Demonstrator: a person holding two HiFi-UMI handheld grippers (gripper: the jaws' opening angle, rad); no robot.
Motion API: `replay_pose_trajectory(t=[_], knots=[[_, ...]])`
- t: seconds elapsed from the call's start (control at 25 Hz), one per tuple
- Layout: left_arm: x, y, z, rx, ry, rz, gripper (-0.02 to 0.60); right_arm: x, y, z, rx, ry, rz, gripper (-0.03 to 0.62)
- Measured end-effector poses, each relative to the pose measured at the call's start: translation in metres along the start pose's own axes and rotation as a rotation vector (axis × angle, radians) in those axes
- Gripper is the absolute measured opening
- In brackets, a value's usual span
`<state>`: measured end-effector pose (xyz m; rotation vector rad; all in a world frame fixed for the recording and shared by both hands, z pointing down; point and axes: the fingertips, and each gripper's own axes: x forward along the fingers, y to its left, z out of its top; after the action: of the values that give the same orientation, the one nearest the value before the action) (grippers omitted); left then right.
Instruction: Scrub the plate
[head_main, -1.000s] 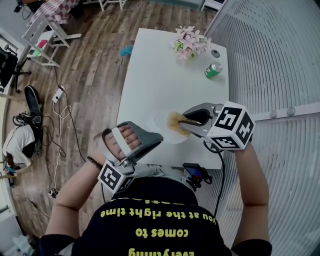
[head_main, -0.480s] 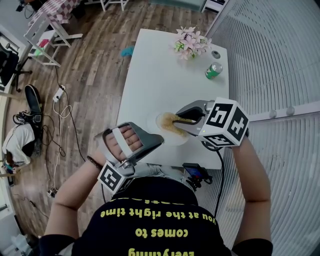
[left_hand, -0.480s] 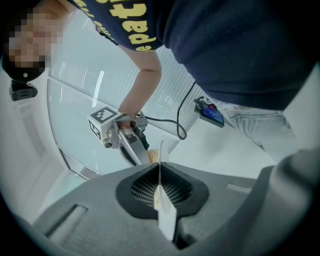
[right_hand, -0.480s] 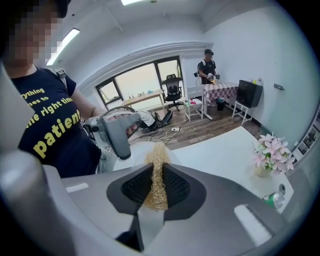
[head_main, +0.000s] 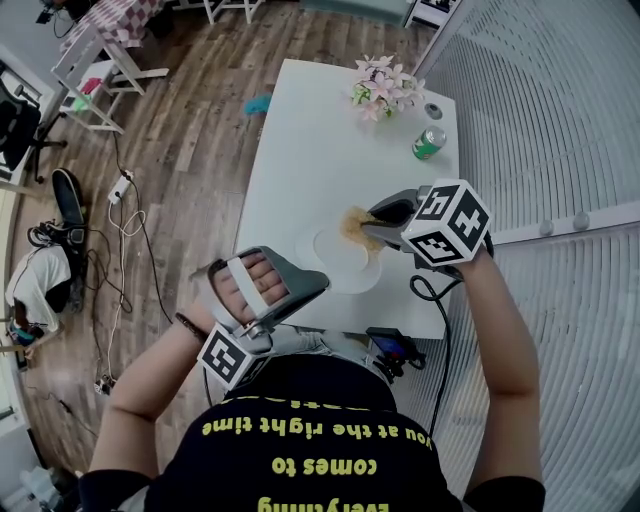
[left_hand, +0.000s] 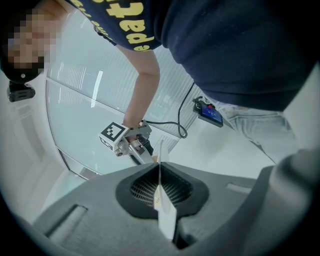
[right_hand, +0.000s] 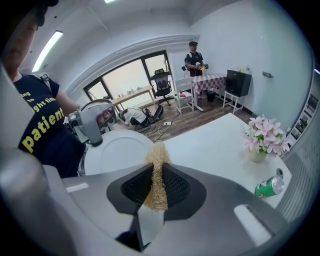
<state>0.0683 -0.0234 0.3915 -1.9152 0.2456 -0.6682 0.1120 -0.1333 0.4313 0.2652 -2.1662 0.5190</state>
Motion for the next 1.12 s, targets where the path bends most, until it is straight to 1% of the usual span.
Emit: replay_pose_trajectory(t=[0.16,0.4,0.56,0.64,0.8,1.12], knots=[[0.003,0.0,0.003,-0.017,-0.013,-0.006,0.012,-0.002,0.032,0.023,-0.092,-0.009,0.045,0.061],[0.003,-0.002,0.009,-0.002,-0.02,-0.015,0.012,-0.001,0.085,0.051,-0.254,0.019,0.105,0.061],[0.003,0.0,0.012,0.004,-0.024,-0.011,0.012,0.001,0.098,0.06,-0.312,0.03,0.112,0.061],[0.002,0.0,0.013,0.008,-0.024,-0.009,0.012,0.004,0.094,0.057,-0.307,0.043,0.108,0.06],[0.001,-0.003,0.014,0.018,-0.019,-0.016,0.012,0.008,0.079,0.048,-0.253,0.049,0.094,0.06],[-0.002,-0.006,0.013,0.016,-0.019,-0.018,0.012,0.018,0.025,0.014,-0.083,0.064,0.05,0.06]])
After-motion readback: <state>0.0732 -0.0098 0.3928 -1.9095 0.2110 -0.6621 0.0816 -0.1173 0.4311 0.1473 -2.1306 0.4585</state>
